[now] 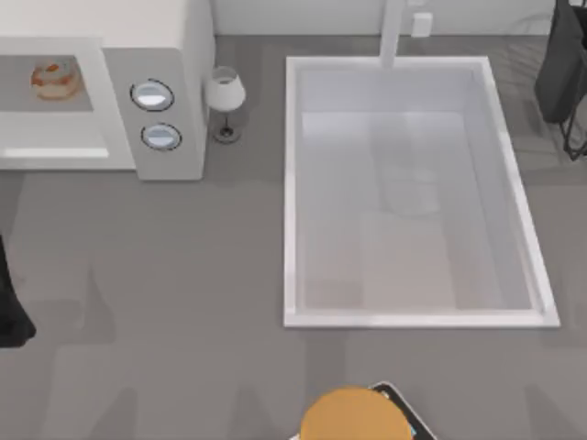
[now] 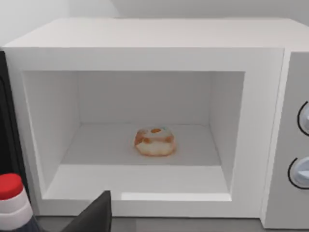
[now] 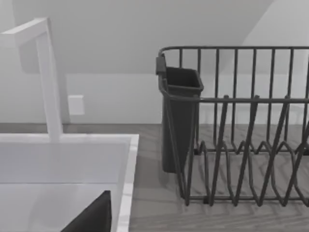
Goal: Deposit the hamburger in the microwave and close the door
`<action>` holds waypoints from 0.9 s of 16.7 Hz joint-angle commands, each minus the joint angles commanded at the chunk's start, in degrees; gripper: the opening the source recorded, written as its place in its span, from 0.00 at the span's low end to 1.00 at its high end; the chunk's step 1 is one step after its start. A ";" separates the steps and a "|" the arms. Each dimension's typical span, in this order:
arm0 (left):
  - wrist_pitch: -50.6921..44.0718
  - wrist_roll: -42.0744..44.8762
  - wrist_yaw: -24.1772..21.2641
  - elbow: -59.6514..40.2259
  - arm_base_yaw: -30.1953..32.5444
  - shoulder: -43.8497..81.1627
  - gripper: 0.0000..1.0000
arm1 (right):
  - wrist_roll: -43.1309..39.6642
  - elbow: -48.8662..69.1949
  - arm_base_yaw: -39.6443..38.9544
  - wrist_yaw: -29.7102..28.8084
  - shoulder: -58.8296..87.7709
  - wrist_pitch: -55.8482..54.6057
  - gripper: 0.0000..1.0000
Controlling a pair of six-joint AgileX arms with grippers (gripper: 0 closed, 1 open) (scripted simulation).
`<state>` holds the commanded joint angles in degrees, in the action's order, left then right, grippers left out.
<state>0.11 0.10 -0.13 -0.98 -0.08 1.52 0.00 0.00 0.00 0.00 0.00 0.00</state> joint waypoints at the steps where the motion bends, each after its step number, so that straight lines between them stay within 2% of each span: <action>1: -0.08 -0.07 0.09 0.68 0.06 -1.06 1.00 | 0.00 0.00 0.00 0.00 0.00 0.00 1.00; 6: -0.12 -0.10 0.13 0.98 0.08 -1.53 1.00 | 0.00 0.00 0.00 0.00 0.00 0.00 1.00; 15: -0.12 -0.10 0.13 0.98 0.08 -1.53 0.32 | 0.00 0.00 0.00 0.00 0.00 0.00 1.00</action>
<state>0.00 0.00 0.00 0.00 0.00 0.00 0.00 0.00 0.00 0.00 0.00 0.00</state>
